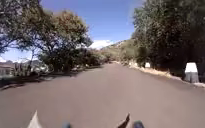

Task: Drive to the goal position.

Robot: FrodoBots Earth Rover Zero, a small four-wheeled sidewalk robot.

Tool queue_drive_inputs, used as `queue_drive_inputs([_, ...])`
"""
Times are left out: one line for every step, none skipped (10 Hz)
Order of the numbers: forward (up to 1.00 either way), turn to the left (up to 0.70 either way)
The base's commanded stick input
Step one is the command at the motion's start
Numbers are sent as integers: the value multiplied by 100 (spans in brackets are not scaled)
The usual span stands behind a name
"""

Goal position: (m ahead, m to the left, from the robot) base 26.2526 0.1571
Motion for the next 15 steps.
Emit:
queue_drive_inputs([85, 0])
queue_drive_inputs([85, -34])
queue_drive_inputs([85, -34])
queue_drive_inputs([85, -34])
queue_drive_inputs([85, -34])
queue_drive_inputs([85, -34])
queue_drive_inputs([85, -34])
queue_drive_inputs([85, -34])
queue_drive_inputs([85, -34])
queue_drive_inputs([85, 0])
queue_drive_inputs([85, 0])
queue_drive_inputs([85, 0])
queue_drive_inputs([85, 0])
queue_drive_inputs([85, 0])
queue_drive_inputs([85, 0])
